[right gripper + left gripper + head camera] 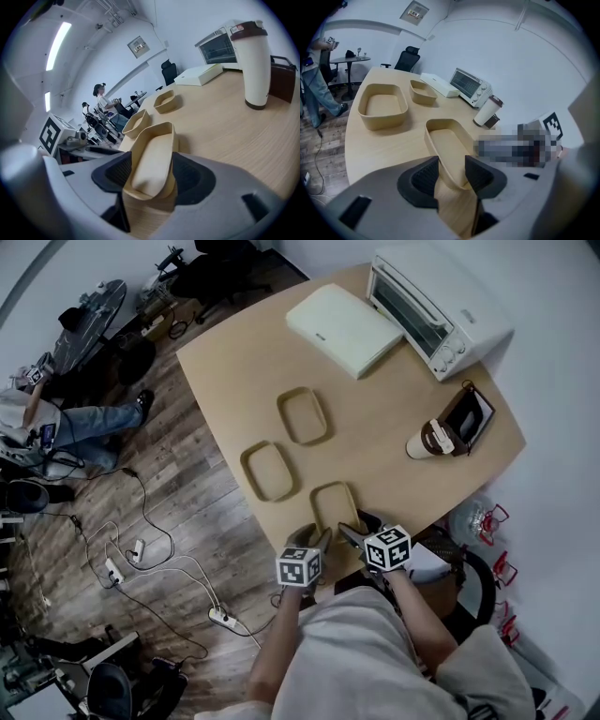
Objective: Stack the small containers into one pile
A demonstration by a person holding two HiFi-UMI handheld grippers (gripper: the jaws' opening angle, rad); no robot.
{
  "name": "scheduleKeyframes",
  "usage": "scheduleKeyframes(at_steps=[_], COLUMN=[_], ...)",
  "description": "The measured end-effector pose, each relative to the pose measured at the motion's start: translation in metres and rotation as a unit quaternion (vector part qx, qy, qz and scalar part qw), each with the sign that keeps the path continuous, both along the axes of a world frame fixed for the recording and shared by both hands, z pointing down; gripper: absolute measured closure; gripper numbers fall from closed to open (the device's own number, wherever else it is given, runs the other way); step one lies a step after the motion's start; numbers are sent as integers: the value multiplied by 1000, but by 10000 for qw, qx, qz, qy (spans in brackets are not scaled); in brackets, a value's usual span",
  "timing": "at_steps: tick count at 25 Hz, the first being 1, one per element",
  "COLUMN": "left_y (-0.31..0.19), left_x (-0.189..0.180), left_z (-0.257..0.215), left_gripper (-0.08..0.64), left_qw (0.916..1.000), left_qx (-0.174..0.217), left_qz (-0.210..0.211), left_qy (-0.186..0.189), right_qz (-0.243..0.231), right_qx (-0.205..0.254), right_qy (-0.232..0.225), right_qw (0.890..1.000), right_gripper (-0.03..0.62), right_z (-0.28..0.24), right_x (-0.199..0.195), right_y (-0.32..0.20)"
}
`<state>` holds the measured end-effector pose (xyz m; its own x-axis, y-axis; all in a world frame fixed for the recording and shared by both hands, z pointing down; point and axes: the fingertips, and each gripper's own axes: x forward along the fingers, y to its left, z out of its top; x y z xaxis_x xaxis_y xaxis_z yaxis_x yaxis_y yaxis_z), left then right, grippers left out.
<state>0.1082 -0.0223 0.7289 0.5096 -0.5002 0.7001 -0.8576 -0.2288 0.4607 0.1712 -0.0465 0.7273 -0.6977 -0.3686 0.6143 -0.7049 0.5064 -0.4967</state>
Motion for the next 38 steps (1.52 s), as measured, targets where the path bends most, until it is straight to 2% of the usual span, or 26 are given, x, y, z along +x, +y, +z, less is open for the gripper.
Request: scheduleKeyframes(at_steps=[7,13,16,19,28,34,38], left_y=[4,1,-7,-17,-39,-55,-70], left_x=[-15,-32,-48,-69,-129,-153,-164], left_z=[-27,-57,-72,-83,-112,-118,-116], left_gripper=[391,391,391,393,422,478,511], left_qw=[9992,9969,9955,9942,9872,9835,9807], left_qx=[278,687,884,1043,1463,1536,1407], left_qz=[223,385,320,143,-612,-939,-1345], left_qy=[173,84,-70,-202,-145,-159,-171], right_qz=[-235,-238,-175,-254,-839,-544,-203], right_qx=[382,734,908,1036,1379,1549,1507], right_qy=[-72,-41,-240,-309,-196,-114,-84], right_qw=[9990,9970,9954,9938,9867,9864,9883], right_gripper=[342,402,410,437,478,531,552], right_z=[-31,-61,-79,-88,-107,-119,-121], right_x=[-21,-37,-49,-68,-120,-135,-140], right_y=[1,-7,-14,-18,-34,-64,-80])
